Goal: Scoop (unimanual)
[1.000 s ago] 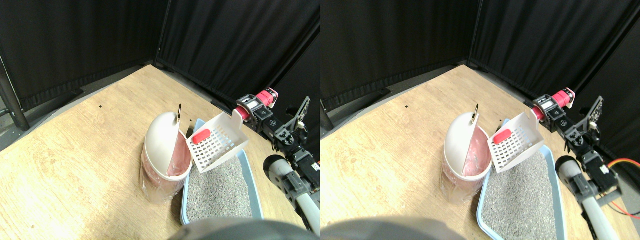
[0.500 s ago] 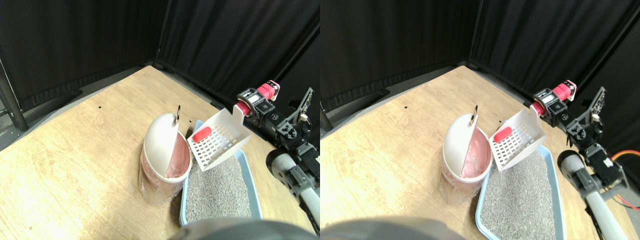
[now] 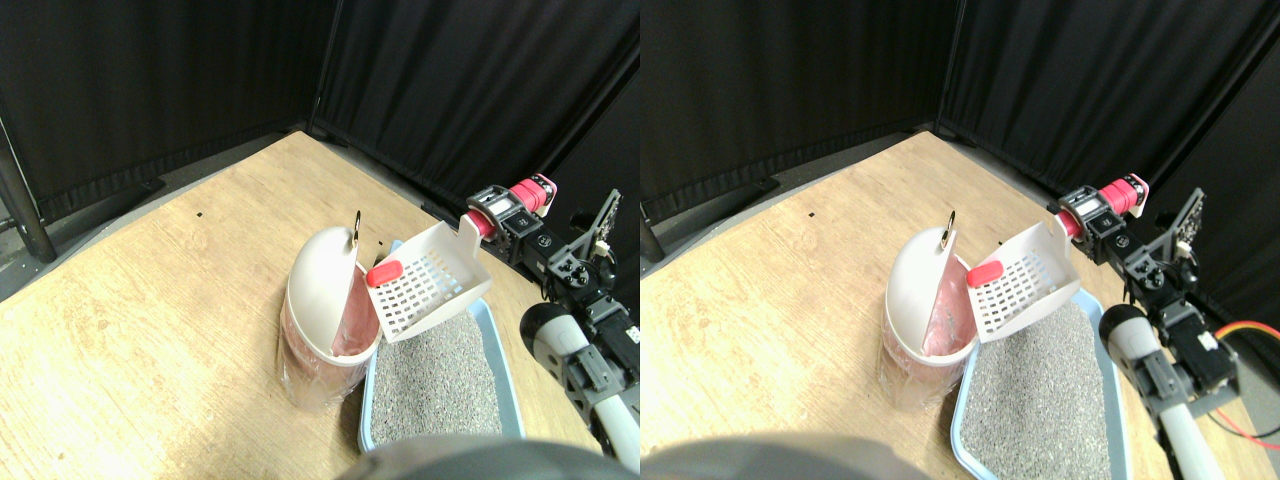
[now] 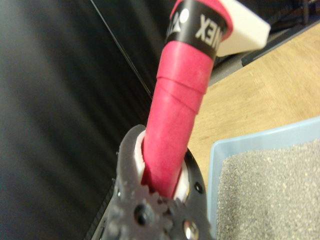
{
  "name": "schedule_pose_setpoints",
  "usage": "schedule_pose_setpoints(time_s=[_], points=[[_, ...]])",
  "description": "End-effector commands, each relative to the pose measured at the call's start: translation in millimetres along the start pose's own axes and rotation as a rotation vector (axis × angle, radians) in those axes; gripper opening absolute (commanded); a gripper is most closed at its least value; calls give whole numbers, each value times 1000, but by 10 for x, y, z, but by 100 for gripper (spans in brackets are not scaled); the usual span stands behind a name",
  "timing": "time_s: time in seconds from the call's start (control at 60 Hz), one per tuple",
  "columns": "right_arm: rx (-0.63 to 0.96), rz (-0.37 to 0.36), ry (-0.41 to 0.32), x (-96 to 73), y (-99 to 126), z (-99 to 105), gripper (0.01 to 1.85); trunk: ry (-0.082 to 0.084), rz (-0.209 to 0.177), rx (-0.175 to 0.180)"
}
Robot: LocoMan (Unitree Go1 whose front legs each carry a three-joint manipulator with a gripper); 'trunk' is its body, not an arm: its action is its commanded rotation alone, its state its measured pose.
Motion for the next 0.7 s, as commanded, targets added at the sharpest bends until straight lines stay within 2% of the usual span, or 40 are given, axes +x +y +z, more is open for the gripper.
schedule_pose_setpoints(time_s=[0.017,0.217,0.517,0.7], points=[[17,-26,-15,8,5,1,5,-24,59,-15],[36,-37,-22,30,-5,-69,7,-18,57,-13],[3,-23,-1,50,-35,-23,5,-9,62,-18],[10,-36,-27,81,-23,-32,6,-2,72,-22]])
